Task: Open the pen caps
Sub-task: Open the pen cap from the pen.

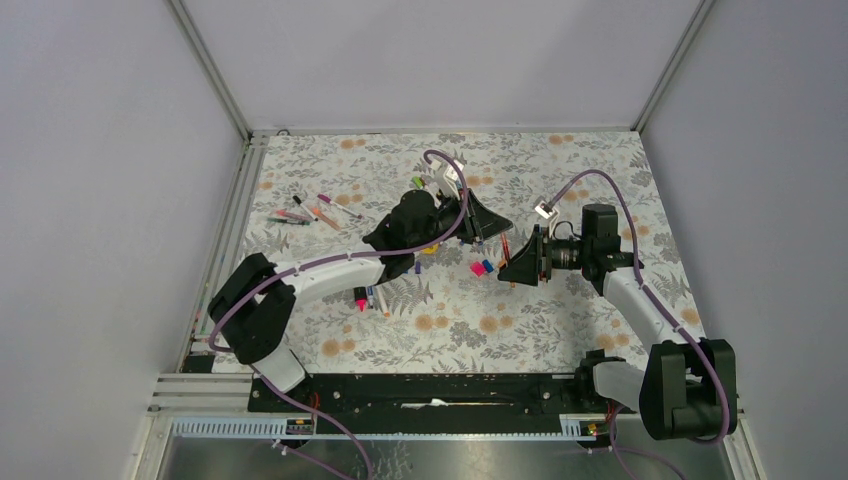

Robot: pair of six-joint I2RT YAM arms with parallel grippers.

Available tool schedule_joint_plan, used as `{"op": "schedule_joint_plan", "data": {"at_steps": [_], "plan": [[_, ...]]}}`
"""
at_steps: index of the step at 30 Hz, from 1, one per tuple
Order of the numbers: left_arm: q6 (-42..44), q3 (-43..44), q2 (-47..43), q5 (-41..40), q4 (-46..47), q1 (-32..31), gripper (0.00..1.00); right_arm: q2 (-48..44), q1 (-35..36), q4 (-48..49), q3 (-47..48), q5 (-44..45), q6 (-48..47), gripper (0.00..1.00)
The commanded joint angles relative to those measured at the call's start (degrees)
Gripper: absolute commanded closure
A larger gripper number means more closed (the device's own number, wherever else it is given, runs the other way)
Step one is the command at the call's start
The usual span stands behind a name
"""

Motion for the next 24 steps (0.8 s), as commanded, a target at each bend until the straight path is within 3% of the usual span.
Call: {"op": "schedule_joint_plan", "data": {"at_steps": [1,10,11,12,13,18,24], "plan": [[-0.61,-0.24,0.36,1.59,5.32,0.04,1.00,0.31,-0.19,4.98,1.40,-2.36,5.92,0.53],[0.00,-0.19,0.92,1.76,6.45,0.02,1.00,-0.25,-1.03,12.96,0.83,-3.71,13.26,0.56],[0.11,-0.11,0.94,1.77,6.49,0.02,1.00,-0.19,-1.04,13.33,0.63,-3.92,13.53,0.63],[0.20,-0.01,0.88,1.66,6.59,0.02,1.00,-0.01,-1.04,14.05,0.37,-4.18,14.10,0.85],[0.34,0.06,0.81,1.32,7.06,0.02,1.00,0.24,-1.04,15.03,0.03,-4.44,15.03,0.99],[4.24,3.70,-0.97,-3.23,9.08,2.41,1.00,1.51,-0.90,18.76,-2.03,-7.41,18.26,1.00],[2.35,9.18,-1.07,-7.77,13.06,11.97,1.00,1.78,-0.39,21.00,-4.27,-8.16,19.58,1.00]]}}
